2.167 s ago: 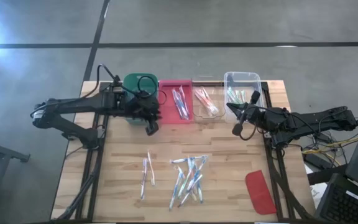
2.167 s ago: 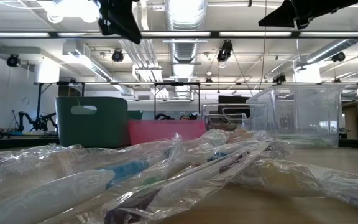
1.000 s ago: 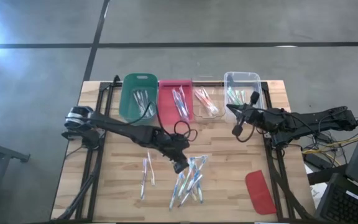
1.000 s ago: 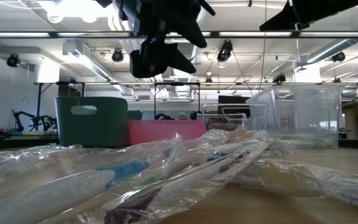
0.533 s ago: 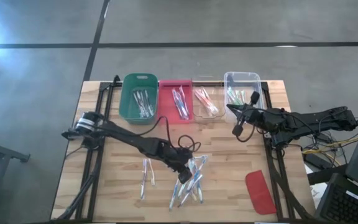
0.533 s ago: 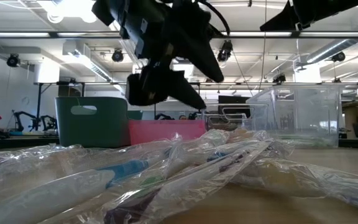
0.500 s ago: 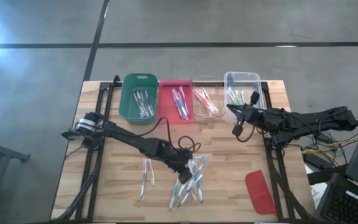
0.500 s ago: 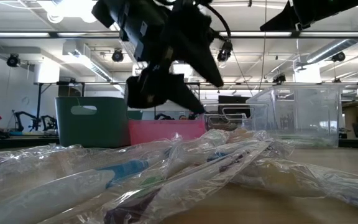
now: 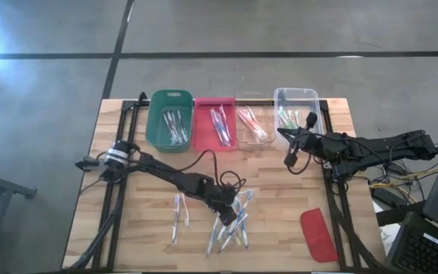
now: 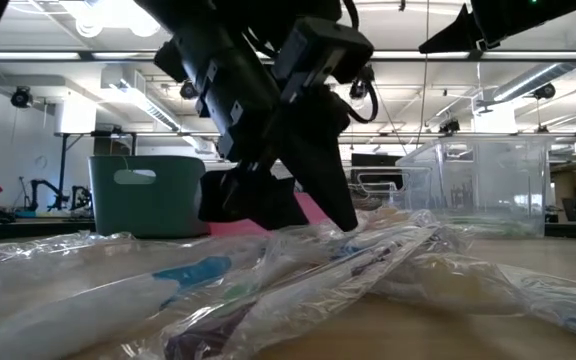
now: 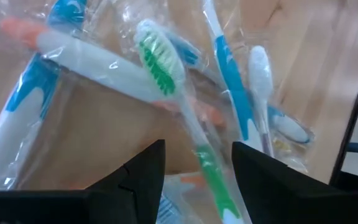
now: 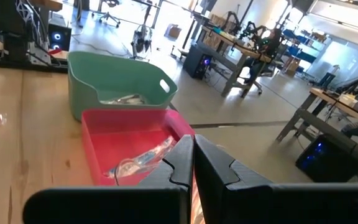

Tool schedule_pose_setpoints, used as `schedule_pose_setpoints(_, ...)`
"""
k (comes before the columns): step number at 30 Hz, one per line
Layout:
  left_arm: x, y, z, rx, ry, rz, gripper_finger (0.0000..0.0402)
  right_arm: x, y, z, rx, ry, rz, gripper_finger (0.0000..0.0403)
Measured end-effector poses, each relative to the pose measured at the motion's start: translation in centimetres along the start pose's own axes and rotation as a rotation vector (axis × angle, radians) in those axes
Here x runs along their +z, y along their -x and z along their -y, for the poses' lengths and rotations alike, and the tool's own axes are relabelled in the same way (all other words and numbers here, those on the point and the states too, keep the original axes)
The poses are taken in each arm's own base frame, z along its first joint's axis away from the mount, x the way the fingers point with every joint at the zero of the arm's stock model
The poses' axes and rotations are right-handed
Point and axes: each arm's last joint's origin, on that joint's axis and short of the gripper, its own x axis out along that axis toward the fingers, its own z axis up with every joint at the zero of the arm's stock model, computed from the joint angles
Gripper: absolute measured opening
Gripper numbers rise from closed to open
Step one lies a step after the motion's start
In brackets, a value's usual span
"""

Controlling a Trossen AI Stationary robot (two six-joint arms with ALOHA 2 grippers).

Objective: Pick & Place Toothbrushes
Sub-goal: Put the green toothbrush into the white bin

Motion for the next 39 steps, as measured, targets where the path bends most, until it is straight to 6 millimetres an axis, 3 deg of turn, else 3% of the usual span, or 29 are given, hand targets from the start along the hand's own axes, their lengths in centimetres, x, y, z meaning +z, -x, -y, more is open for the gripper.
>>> schedule_pose_setpoints(13, 0.0, -0.7, -0.2, -0.005, -0.004, 0.013, 0.0179, 0.0, 0.0, 0.0, 0.0, 0.0, 0.0, 0.0008)
schedule_pose_setpoints(24, 0.1, -0.7, -0.3, 0.002, 0.026, 0.017, 0.0055, 0.0, 0.0, 0.0, 0.0, 0.006, -0.001, 0.0008)
schedule_pose_setpoints(28, 0.2, -0.5, -0.3, -0.001, 0.044, 0.02, 0.0026, 0.0, 0.0, 0.0, 0.0, 0.006, -0.001, 0.0008)
schedule_pose_setpoints(34, 0.7, 1.3, 0.5, -0.049, 0.057, 0.027, 0.0027, 0.0, 0.0, 0.0, 0.0, 0.009, -0.001, 0.0008)
schedule_pose_setpoints(39, 1.8, 4.5, 1.8, -0.088, 0.009, 0.13, 0.0027, -0.2, 0.0, 0.0, 0.003, -0.019, -0.016, 0.0008)
